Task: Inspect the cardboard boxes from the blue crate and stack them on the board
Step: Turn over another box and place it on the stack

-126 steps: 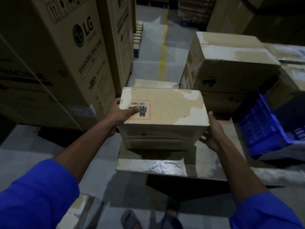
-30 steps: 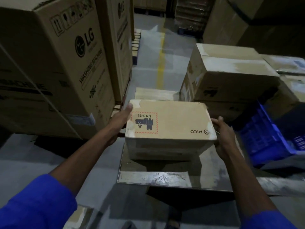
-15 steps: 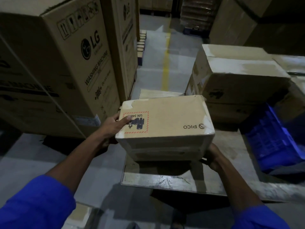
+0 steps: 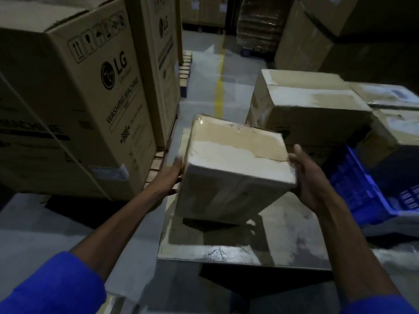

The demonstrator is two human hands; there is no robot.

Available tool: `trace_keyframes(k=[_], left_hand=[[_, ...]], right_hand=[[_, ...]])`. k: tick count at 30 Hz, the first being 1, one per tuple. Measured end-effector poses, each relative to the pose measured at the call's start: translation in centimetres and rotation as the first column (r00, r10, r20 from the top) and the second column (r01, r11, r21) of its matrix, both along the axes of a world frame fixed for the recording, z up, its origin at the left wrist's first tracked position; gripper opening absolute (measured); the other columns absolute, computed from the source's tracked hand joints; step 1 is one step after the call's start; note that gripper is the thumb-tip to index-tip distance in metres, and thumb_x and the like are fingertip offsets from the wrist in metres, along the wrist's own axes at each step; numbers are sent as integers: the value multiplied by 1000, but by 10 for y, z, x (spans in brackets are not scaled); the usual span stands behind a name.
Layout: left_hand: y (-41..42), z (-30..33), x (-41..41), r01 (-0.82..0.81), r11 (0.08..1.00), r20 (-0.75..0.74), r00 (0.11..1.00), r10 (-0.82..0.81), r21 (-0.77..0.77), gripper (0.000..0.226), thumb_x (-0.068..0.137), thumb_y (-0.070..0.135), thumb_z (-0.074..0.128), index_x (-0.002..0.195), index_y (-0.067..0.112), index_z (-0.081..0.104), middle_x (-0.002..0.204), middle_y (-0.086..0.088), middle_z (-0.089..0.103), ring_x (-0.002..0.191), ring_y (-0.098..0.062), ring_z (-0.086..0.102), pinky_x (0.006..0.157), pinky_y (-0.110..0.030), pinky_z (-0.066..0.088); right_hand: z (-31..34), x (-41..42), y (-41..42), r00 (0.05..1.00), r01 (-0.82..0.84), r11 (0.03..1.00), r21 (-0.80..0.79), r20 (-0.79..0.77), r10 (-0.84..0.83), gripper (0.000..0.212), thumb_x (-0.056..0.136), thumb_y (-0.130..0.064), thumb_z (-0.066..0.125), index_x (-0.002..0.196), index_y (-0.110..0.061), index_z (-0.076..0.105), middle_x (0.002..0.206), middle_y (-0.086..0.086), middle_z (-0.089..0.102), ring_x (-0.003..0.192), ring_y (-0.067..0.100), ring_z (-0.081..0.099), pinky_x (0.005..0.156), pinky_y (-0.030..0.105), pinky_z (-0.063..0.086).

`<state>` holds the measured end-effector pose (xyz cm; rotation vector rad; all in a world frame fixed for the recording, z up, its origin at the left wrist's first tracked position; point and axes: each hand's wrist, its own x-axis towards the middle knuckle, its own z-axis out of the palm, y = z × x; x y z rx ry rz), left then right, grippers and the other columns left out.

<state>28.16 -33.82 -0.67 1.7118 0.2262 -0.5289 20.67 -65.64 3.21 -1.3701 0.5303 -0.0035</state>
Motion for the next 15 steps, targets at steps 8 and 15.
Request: trace_keyframes(k=[8,15], left_hand=[[0,37,26,1,996,-58,998,-7,-94,77,81,78,57,137,26,60,131,-9,66,111,-33,62,83,-50,54],[-21,33,25,-53,991,72,996,44,124,62,84,46,81,135,16,61,119,-7,69,102,-28,67,65,-38,54]], right_hand=[[17,30,40,979,-159,925,-344,-177,103,70,90,-51,75,138,-22,34,117,-6,53,109,21,60,93,47,58],[7,28,49,993,-98,914,-393,-103,63,73,86,-33,84,130,-25,27,109,-10,48,99,9,55,79,29,51]])
